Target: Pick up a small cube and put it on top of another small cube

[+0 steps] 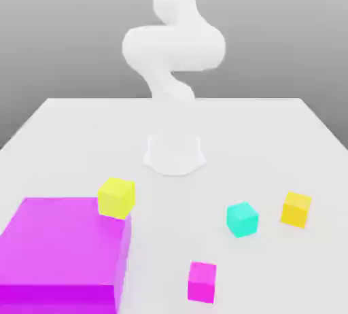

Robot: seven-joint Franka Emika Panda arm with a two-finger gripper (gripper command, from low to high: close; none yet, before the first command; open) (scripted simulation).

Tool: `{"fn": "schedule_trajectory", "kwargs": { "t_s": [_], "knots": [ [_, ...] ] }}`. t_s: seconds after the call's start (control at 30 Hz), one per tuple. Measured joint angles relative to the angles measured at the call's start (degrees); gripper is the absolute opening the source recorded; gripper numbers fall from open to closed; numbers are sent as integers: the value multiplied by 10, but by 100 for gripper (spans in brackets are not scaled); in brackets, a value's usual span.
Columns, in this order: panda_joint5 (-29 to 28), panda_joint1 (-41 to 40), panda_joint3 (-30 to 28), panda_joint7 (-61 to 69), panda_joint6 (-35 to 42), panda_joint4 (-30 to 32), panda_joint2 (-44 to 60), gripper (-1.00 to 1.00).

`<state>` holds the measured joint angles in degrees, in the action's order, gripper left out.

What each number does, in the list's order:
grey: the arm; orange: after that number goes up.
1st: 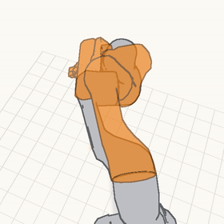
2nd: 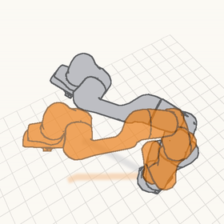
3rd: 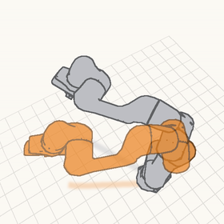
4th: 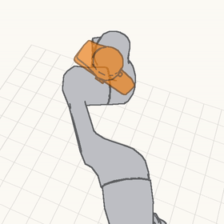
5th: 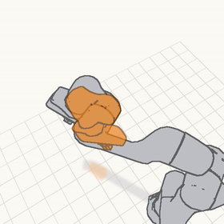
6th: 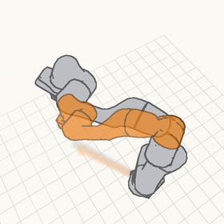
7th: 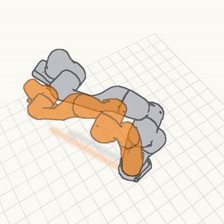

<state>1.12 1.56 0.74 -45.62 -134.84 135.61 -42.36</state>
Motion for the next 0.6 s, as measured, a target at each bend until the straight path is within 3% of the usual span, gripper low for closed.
{"fn": "schedule_trajectory", "kwargs": {
  "t_s": [0.47, 0.6],
  "knots": [
    [54, 111, 86, -1, -212, 262, 245, 0],
    [30, 132, 125, -31, -309, 333, 369, 0]
  ]
}}
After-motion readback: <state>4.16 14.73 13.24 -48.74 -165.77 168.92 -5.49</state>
